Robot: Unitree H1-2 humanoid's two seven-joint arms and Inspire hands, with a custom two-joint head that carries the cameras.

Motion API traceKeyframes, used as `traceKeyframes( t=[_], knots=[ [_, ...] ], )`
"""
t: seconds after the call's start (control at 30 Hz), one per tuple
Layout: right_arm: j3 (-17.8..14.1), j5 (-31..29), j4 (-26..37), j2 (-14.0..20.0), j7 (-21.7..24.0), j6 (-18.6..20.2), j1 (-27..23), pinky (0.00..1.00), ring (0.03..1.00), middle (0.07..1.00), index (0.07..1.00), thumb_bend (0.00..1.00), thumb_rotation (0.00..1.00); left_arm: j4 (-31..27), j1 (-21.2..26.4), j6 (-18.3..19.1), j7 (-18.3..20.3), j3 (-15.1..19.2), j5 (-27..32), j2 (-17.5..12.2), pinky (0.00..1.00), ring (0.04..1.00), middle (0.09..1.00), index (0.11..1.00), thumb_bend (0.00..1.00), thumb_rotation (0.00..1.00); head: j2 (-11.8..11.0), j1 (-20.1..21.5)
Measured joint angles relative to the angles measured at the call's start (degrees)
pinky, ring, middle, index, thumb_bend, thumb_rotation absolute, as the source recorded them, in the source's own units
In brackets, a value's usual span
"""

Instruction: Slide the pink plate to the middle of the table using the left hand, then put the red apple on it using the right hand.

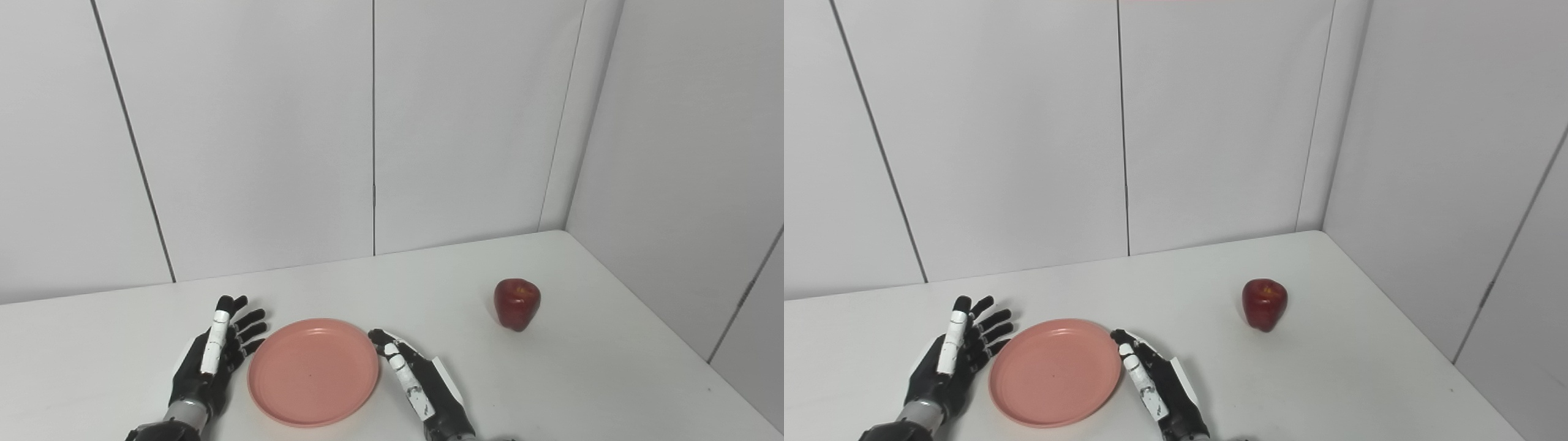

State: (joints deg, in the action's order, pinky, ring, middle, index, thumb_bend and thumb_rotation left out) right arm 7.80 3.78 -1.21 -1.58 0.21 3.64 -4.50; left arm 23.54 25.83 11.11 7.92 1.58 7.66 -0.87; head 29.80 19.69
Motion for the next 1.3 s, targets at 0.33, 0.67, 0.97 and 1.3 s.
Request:
traceKeyframes(
  t=[0.33,0.67,0.97,1.3],
  knots=[
    [-0.43,-0.75,-0.55,-0.22,0.0,-0.11,-0.23,0.99,0.893,0.886,0.829,0.64,1.0,1.41,0.63,-0.91,-0.04,-0.06,-0.02,0.03,0.78,0.824,0.825,0.892,0.9,0.9,-0.7,0.09],
    [-0.85,0.44,-0.62,-0.52,-0.92,-1.65,-0.63,0.94,0.909,0.893,0.829,0.65,1.0,3.32,1.63,-1.99,-0.04,-0.04,-0.01,0.09,0.81,0.827,0.821,0.886,0.88,0.91,-1.5,0.35],
    [-1.9,8.51,2.19,-0.94,-5.17,-1.11,0.49,0.96,0.933,0.906,0.845,0.66,1.0,4.24,2.07,-3.13,0.0,-0.12,0.03,0.13,0.83,0.826,0.818,0.883,0.88,0.9,-1.85,1.05],
    [-5.34,11.59,2.72,1.35,-6.15,1.92,-2.65,0.92,0.911,0.88,0.819,0.62,1.0,4.28,2.1,-3.15,0.02,-0.06,0.47,0.15,0.82,0.823,0.821,0.886,0.88,0.91,-1.93,1.32]
  ],
)
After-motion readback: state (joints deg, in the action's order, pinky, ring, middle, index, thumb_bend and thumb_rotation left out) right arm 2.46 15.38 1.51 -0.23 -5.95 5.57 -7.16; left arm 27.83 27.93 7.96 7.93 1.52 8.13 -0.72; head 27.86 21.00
